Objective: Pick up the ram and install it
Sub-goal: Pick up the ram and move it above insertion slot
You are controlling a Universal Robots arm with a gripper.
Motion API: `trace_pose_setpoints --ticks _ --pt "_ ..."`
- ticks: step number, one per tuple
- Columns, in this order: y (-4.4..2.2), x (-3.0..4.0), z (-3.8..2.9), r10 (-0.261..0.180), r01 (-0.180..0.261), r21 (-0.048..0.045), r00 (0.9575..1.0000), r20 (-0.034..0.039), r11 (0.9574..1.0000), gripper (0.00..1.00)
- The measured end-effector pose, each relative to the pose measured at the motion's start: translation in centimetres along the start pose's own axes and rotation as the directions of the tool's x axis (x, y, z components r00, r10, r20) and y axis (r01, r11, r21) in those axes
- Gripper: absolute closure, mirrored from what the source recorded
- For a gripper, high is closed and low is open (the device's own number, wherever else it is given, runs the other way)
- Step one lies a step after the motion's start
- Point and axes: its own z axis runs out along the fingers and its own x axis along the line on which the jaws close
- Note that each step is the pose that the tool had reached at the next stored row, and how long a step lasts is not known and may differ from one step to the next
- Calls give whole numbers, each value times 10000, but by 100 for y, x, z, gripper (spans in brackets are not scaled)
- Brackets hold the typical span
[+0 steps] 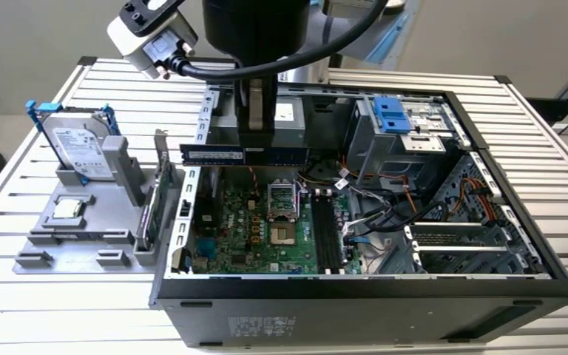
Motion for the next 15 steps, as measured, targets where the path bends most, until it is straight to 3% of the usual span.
trace_pose_setpoints --ticks 9,13,15 --pt "114 -1 1 0 0 7 10000 0 10000 100" --pt "195 -2 1 2 -2 11 10000 0 10000 100" --pt "266 -3 1 3 -3 12 10000 0 10000 100"
